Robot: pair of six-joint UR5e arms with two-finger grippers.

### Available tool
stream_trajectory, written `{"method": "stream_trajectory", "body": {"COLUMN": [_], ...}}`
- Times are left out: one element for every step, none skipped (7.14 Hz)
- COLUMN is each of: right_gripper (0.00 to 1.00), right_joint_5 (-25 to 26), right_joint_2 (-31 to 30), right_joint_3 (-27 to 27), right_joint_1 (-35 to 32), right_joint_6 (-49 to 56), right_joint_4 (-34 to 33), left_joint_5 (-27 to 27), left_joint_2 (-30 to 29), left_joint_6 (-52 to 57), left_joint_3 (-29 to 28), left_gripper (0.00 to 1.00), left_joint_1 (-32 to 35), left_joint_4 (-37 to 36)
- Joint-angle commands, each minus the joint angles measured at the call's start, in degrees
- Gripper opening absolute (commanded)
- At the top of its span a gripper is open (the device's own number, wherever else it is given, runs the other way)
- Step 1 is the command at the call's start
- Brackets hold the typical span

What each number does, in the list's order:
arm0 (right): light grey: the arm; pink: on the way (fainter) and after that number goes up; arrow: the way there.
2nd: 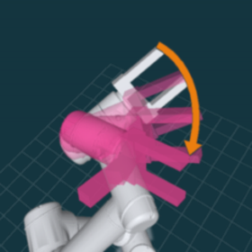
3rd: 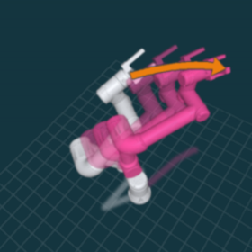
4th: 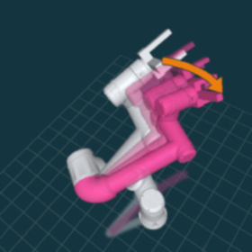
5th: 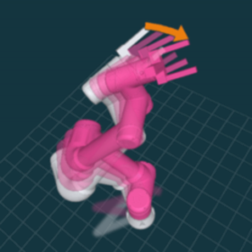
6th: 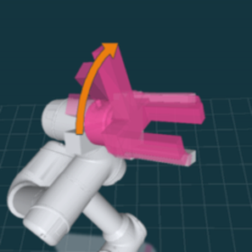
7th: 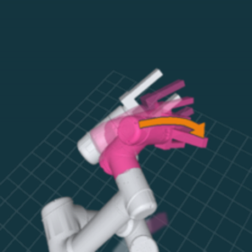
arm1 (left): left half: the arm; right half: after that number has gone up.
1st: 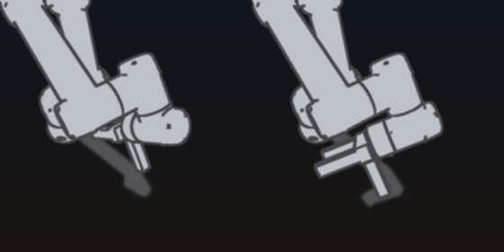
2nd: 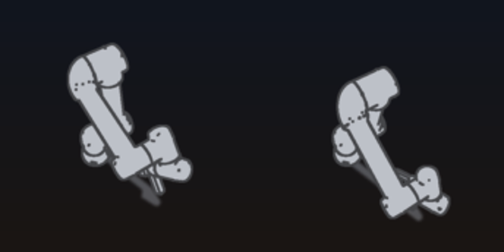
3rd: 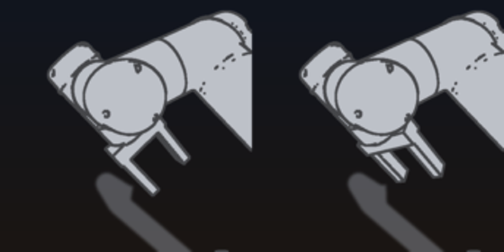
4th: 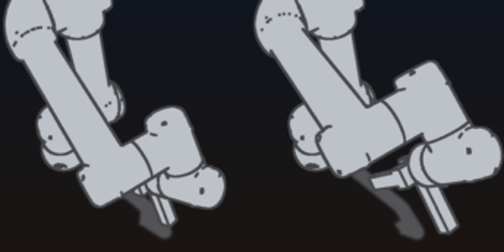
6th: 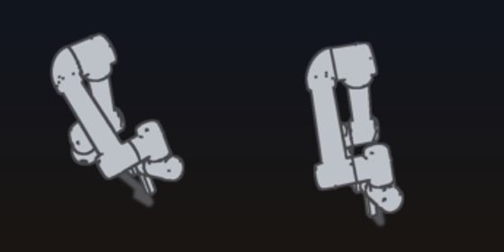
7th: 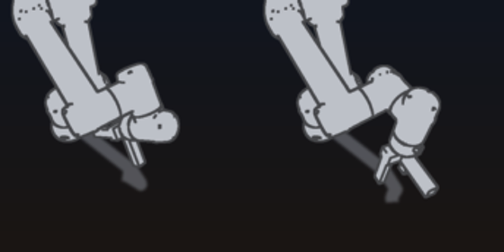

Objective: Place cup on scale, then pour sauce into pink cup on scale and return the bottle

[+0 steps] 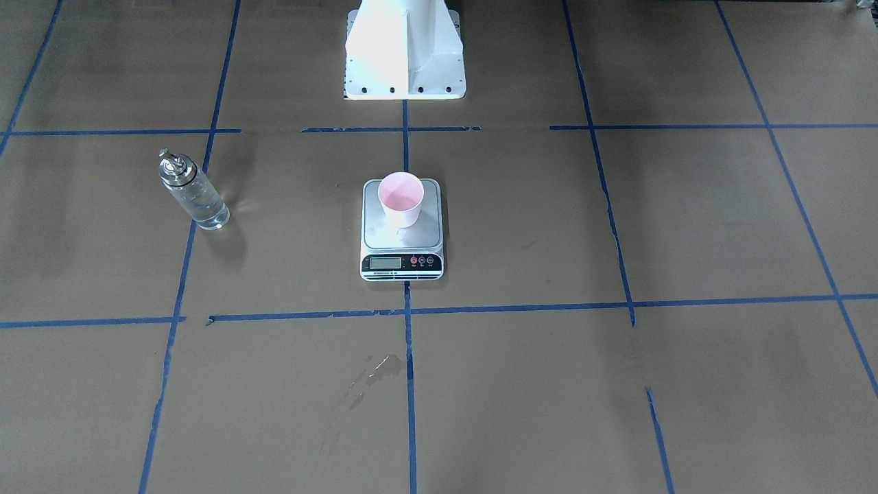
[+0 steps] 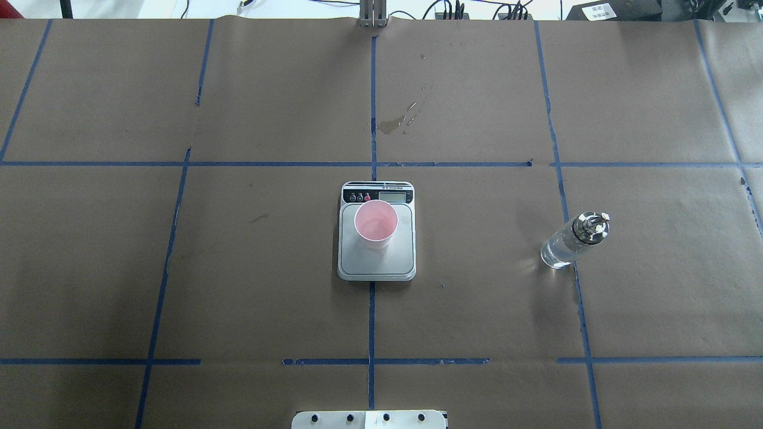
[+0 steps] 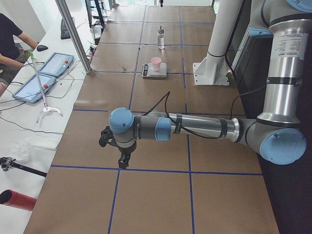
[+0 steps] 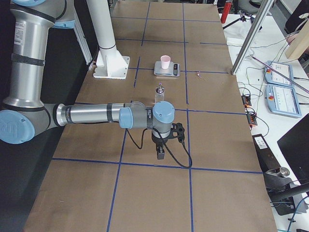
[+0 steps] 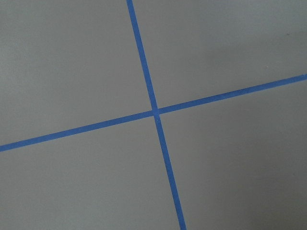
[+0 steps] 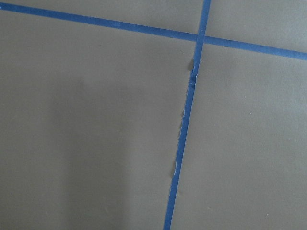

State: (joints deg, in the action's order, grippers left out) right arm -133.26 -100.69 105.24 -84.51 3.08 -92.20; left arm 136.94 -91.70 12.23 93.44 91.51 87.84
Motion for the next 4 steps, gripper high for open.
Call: {"method": "stream_trajectory", "body": {"right_gripper": [1.00, 1.00, 1.00, 1.00], "right_joint_5": [0.19, 0.37, 1.07, 1.68], "right_joint_2": [-0.03, 0.14, 1.53, 2.33], "right_joint_3": [0.23, 0.23, -0.11, -0.12], "right_joint_1": [-0.13, -0.13, -0.13, -0.13], "right_joint_6": [0.00, 0.00, 0.00, 0.00], "right_joint_4": [0.00, 0.00, -0.35, -0.61], "left_joint_5": [0.00, 0.00, 0.08, 0.08], "left_joint_2": [-0.66, -0.67, -0.06, 0.03], "left_joint_6": [0.07, 0.07, 0.16, 0.16], "left_joint_3": [-0.80, -0.89, -0.72, -1.07], "left_gripper": [1.00, 1.00, 1.00, 1.00], "left_joint_1": [-0.01, -0.01, 0.25, 0.42], "left_joint_4": [-1.95, -1.97, -2.05, -2.14]}}
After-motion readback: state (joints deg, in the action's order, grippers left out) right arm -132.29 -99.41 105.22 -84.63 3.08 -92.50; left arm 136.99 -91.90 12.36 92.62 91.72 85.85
